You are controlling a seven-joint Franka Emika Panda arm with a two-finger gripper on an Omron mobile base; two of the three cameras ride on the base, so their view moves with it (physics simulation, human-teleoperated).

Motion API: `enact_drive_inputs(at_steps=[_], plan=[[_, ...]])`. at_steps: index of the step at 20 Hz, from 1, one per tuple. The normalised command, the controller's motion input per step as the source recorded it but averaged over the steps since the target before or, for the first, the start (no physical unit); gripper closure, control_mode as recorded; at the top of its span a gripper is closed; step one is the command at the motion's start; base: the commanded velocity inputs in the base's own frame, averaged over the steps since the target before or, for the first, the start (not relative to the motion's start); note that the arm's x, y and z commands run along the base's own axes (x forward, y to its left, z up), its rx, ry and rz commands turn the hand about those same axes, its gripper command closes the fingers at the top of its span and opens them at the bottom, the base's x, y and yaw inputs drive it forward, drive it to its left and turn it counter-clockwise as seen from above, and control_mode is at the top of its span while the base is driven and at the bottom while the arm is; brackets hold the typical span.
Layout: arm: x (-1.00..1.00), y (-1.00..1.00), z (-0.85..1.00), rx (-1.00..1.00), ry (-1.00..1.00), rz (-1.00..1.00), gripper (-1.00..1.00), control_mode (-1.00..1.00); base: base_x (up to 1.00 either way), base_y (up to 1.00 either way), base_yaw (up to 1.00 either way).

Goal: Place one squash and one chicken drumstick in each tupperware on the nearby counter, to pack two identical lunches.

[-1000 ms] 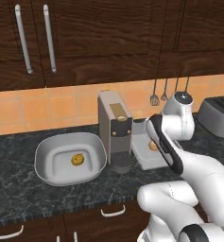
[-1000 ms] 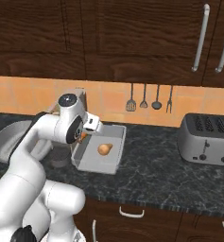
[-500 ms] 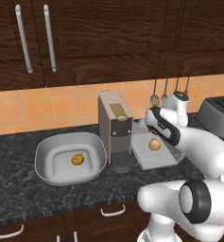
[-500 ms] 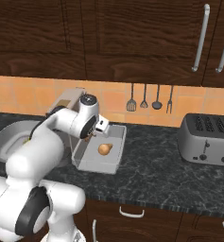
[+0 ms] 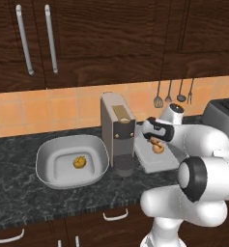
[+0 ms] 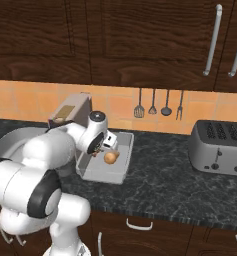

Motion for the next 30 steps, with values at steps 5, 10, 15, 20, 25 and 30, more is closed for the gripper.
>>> enact_drive_inputs(at_steps=[5, 10, 15, 20, 25, 30], plan=[[0.46, 0.12, -0.35, 0.00, 0.00, -0.04, -1.00, -1.00, 0.00, 0.00, 0.00], [0.85, 0.00, -0.30, 0.00, 0.00, -0.03, -1.00, -1.00, 0.00, 0.00, 0.00], [0.57, 0.00, -0.08, 0.00, -0.01, -0.03, -1.00, -1.00, 0.00, 0.00, 0.00], [-0.95, -0.12, 0.80, 0.00, -0.16, -0.09, -1.00, -1.00, 0.00, 0.00, 0.00], [-1.00, -0.09, 0.98, -0.01, -0.27, -0.04, -1.00, -1.00, 0.00, 0.00, 0.00], [-1.00, 0.00, 1.00, -0.02, -0.12, 0.00, -1.00, -1.00, 0.00, 0.00, 0.00]])
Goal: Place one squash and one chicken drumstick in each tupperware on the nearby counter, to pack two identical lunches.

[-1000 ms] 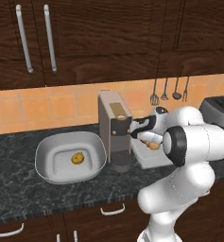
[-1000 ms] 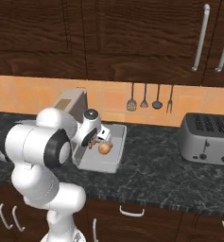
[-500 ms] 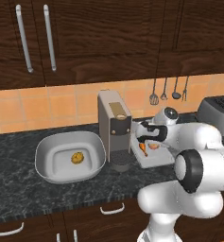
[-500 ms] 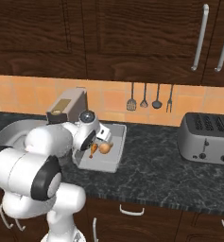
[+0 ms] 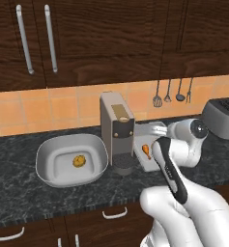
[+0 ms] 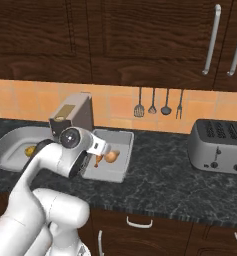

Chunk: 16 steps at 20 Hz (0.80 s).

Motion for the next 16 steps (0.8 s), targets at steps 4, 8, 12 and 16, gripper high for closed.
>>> enact_drive_inputs(at_steps=[4, 8, 12, 16], plan=[[-1.00, 0.00, 0.89, -0.06, 0.13, 0.00, -1.00, -1.00, 0.00, 0.00, 0.00], [-1.00, 0.02, 0.63, -0.15, 0.29, 0.00, -1.00, -1.00, 0.00, 0.00, 0.00], [-1.00, 0.46, 0.05, -0.21, 0.18, 0.03, -1.00, -1.00, 0.00, 0.00, 0.00], [-1.00, 0.52, 0.00, -0.13, 0.04, 0.14, -1.00, -1.00, 0.00, 0.00, 0.00]])
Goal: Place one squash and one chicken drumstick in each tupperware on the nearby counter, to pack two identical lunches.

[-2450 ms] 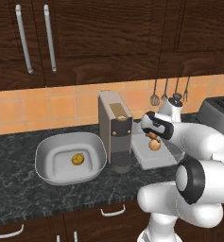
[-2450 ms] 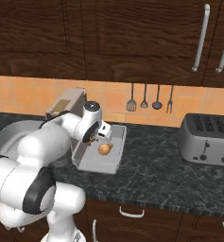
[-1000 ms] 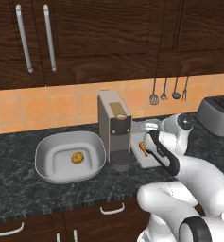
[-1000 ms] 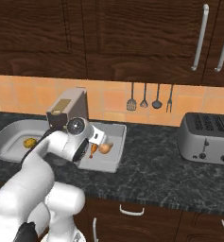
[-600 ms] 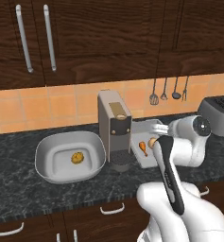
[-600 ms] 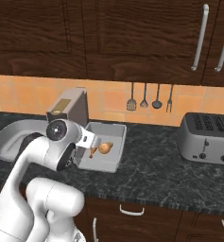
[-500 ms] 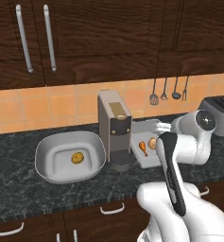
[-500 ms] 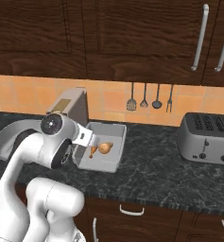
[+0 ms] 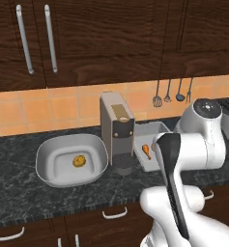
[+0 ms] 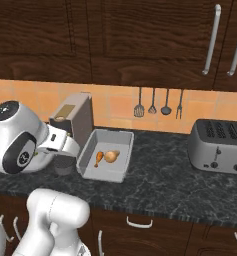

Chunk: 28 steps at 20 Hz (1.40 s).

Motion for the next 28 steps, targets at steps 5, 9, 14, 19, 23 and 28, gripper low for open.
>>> enact_drive_inputs(at_steps=[5, 9, 14, 19, 23, 28], plan=[[-1.00, 0.07, 0.00, -0.04, 0.00, 0.25, -1.00, -1.00, 0.00, 0.00, 0.00], [0.00, 0.00, 0.00, 0.00, 0.00, 0.00, -1.00, 1.00, -0.90, -0.40, 0.05], [0.00, 0.00, 0.00, 0.00, 0.00, 0.00, -1.00, 1.00, -0.08, -1.00, -0.19], [0.00, 0.00, 0.00, 0.00, 0.00, 0.00, -1.00, 1.00, -0.04, -1.00, -0.17], [0.00, 0.00, 0.00, 0.00, 0.00, 0.00, -1.00, 1.00, -0.84, -1.00, -0.05], [0.00, 0.00, 0.00, 0.00, 0.00, 0.00, -1.00, 1.00, -0.47, -0.97, -0.08]])
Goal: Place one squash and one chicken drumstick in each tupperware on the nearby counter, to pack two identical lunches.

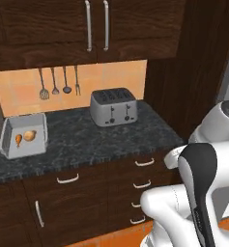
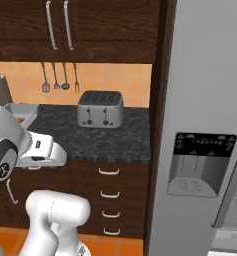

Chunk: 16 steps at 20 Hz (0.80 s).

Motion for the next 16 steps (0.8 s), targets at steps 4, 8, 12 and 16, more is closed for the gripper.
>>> enact_drive_inputs(at_steps=[4, 8, 12, 16], plan=[[0.00, 0.00, 0.00, 0.00, 0.00, 0.00, -1.00, 1.00, 0.00, -1.00, -0.15], [0.00, 0.00, 0.00, 0.00, 0.00, 0.00, -1.00, 1.00, 0.00, -1.00, -0.16], [0.00, 0.00, 0.00, 0.00, 0.00, 0.00, -1.00, 1.00, 0.02, -1.00, -0.12], [0.00, 0.00, 0.00, 0.00, 0.00, 0.00, -1.00, 1.00, 0.08, -1.00, -0.07]])
